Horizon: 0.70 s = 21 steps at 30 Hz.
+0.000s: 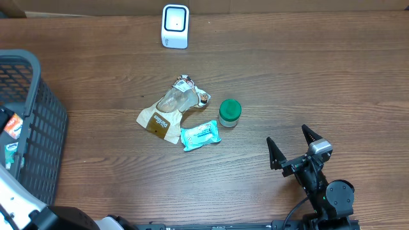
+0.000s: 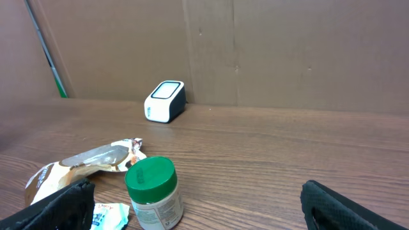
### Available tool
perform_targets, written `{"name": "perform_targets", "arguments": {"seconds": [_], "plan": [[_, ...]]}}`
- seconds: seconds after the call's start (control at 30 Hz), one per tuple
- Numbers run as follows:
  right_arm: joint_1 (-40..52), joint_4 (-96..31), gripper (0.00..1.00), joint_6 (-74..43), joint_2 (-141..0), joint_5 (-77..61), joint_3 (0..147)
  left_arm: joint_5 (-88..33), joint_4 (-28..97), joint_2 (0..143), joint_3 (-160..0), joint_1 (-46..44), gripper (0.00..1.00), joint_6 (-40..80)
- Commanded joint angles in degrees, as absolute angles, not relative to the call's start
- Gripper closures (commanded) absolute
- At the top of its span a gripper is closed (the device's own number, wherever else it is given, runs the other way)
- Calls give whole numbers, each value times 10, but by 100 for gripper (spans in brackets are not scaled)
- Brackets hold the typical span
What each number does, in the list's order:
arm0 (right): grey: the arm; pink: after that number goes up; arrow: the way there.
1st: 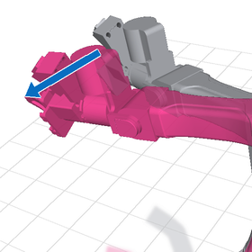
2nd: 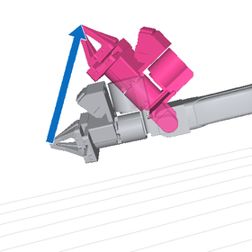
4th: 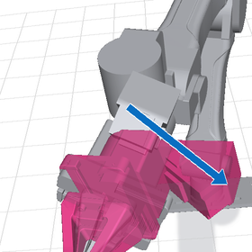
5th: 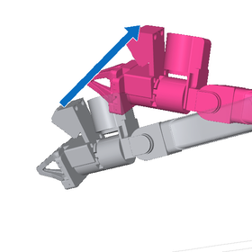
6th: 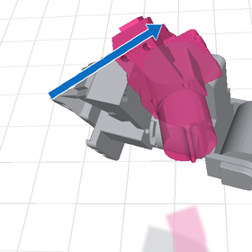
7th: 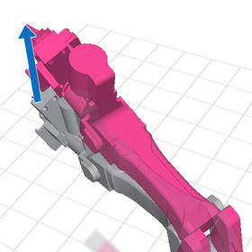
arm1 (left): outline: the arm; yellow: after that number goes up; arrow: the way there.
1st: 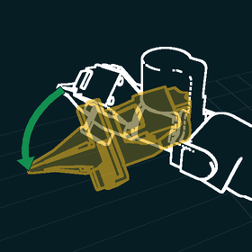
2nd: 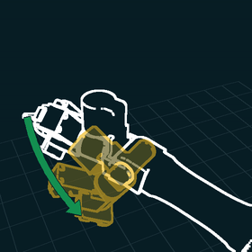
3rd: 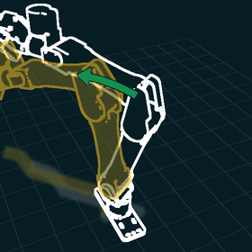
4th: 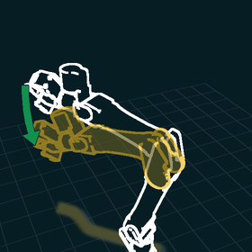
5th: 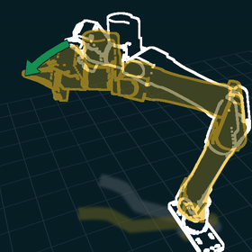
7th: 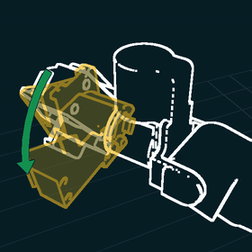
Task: Scan the item barcode
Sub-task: 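Reach into the basket and grasp the green Kleenex tissue pack with the left gripper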
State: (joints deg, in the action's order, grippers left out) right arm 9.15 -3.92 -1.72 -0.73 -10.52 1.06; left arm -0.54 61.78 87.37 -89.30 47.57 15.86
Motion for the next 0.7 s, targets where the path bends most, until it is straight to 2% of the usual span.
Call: {"name": "perform_targets", "arguments": {"seconds": [0.0, 0.23, 0.67], "plan": [[93, -36, 0, -17, -2, -108, 5, 45, 573, 874, -830, 486, 27, 83], [93, -36, 0, -17, -2, -108, 5, 80, 492, 924, -757, 488, 27, 10], [93, -36, 0, -17, -2, -108, 5, 96, 465, 1048, -756, 488, 33, -44]]}}
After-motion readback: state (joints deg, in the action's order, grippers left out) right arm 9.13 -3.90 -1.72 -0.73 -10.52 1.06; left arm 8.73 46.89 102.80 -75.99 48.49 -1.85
